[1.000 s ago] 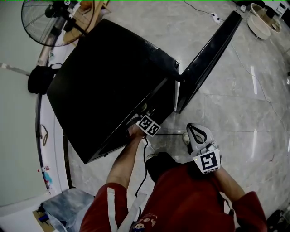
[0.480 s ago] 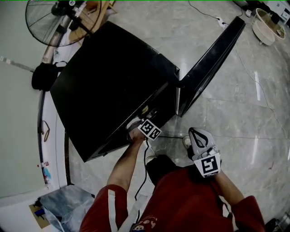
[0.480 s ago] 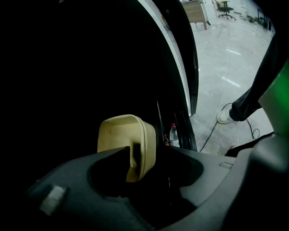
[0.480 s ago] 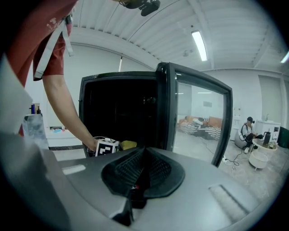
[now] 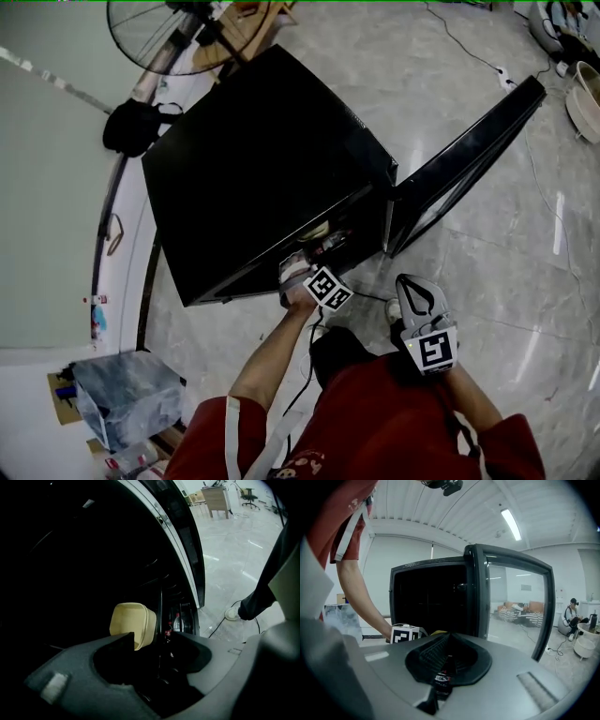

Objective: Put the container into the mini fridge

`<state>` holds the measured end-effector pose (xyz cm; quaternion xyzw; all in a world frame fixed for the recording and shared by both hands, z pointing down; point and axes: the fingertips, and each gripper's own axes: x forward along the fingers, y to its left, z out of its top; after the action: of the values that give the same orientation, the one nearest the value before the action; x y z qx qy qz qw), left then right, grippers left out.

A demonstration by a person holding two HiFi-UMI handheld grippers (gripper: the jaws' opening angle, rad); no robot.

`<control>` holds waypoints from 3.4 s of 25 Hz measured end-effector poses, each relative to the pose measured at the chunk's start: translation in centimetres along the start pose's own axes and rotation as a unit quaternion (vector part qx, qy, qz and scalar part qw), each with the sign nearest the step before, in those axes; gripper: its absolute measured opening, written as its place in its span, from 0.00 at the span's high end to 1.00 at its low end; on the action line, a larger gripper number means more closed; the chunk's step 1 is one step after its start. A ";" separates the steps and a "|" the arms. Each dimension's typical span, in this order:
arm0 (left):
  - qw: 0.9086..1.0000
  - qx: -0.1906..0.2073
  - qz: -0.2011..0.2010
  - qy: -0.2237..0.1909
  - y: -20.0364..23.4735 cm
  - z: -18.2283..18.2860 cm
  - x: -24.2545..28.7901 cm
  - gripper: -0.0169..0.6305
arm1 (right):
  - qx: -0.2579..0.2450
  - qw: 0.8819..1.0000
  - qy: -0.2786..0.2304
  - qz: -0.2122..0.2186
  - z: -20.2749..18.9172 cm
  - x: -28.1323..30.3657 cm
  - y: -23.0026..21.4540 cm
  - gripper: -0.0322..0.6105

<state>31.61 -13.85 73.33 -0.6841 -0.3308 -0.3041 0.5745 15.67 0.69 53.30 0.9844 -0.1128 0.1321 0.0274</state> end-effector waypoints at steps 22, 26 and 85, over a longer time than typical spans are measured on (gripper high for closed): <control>0.969 -0.240 0.006 0.059 -8.4 -5.7 -13.1 0.59 | -0.041 0.984 -0.018 0.174 1.4 2.7 3.0 0.95; 0.948 -0.312 0.039 0.049 -8.0 -6.5 -15.9 0.59 | -0.045 0.979 -0.022 0.199 2.5 3.4 4.2 0.95; 0.732 -0.551 0.277 -0.289 3.6 -6.7 -34.3 0.96 | -0.092 0.959 -0.105 0.246 10.2 2.3 8.7 0.95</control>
<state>13.82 -24.45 44.96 -0.9970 -0.0514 -0.0483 0.0321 18.43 -9.17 44.26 0.9277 -0.3656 0.0201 0.0728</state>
